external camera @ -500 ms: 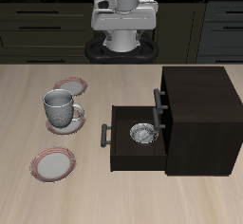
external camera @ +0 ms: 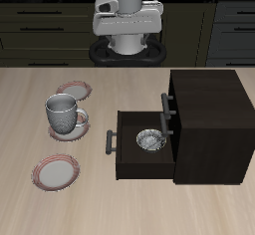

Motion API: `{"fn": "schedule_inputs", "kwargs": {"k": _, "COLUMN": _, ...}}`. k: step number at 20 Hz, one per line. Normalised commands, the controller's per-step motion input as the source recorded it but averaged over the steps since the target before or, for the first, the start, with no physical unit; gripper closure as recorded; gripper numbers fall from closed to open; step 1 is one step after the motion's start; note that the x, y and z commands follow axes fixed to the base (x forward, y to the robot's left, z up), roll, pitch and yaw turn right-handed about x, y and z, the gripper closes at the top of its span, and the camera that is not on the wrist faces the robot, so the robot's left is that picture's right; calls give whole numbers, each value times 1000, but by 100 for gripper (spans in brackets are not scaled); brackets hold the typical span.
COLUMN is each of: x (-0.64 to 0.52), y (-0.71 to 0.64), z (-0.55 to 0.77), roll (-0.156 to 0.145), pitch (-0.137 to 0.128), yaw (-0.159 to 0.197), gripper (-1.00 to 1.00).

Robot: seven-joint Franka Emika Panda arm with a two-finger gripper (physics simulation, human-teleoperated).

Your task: Open the top drawer

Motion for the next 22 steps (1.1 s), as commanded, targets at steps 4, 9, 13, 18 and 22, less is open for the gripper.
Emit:
{"fn": "schedule_inputs", "kwargs": {"k": 4, "x": 361, "y": -121, "z": 4, "roll": 14, "pitch": 34, "yaw": -20, "gripper": -100}}
{"fn": "schedule_inputs", "kwargs": {"k": 9, "x": 498, "y": -214, "z": 93, "roll": 43, "pitch": -15, "yaw": -48, "gripper": -100}}
{"fn": "schedule_inputs", "kwargs": {"k": 13, "x": 331, "y": -226, "z": 58, "roll": 41, "pitch": -10, "yaw": -85, "gripper": -100}}
{"fn": "schedule_inputs", "kwargs": {"k": 18, "x": 318, "y": -198, "z": 31, "roll": 79, "pitch": 5, "yaw": -40, "gripper": -100}}
{"fn": "schedule_inputs", "kwargs": {"k": 22, "x": 274, "y": -210, "z": -45, "roll": 127, "pitch": 26, "yaw": -45, "gripper": -100}}
